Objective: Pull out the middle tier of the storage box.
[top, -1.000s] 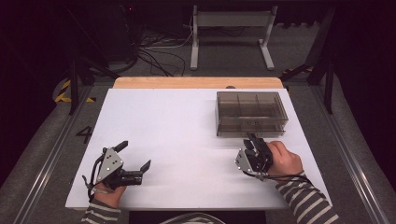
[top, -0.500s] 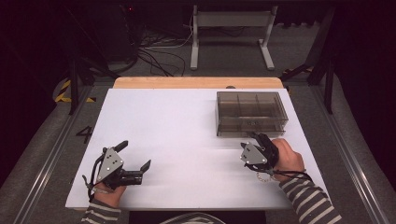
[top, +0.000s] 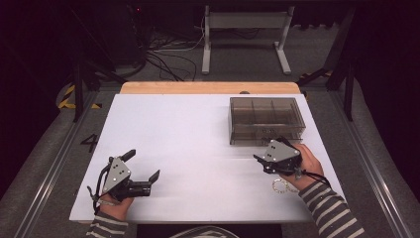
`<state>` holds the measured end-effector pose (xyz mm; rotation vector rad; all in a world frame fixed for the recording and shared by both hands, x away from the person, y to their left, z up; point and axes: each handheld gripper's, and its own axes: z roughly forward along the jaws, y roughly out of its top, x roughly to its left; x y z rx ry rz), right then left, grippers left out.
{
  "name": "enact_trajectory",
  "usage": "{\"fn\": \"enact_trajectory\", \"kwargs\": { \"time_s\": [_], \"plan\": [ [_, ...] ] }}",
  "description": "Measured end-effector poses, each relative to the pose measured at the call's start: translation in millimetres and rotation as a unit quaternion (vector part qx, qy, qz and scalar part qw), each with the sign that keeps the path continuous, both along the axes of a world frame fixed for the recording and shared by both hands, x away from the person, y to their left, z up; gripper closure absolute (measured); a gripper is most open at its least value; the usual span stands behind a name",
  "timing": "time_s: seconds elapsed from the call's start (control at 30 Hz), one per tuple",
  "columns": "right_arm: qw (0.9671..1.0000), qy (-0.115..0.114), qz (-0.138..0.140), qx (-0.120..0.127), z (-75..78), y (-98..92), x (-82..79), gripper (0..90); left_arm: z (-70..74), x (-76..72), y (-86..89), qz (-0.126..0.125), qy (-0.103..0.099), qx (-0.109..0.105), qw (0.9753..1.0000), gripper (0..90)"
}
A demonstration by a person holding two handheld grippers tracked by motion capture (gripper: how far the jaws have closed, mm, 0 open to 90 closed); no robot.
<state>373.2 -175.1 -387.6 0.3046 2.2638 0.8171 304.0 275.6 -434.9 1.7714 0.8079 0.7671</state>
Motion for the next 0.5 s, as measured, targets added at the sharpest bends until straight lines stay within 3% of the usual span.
{"fn": "enact_trajectory", "kwargs": {
  "time_s": [0.37, 0.5],
  "plan": [
    [0.9980, 0.057, 0.011, 0.026, 5.7, -7.6, 9.4, 43.3, 0.0, -0.1, 0.1, -0.001, 0.002, 0.002, 1.0000, 0.5],
    [0.9962, 0.083, 0.015, 0.020, 7.8, -8.5, 12.9, 46.9, 0.0, -0.1, 0.0, -0.001, 0.002, 0.002, 1.0000, 0.5]
  ]
}}
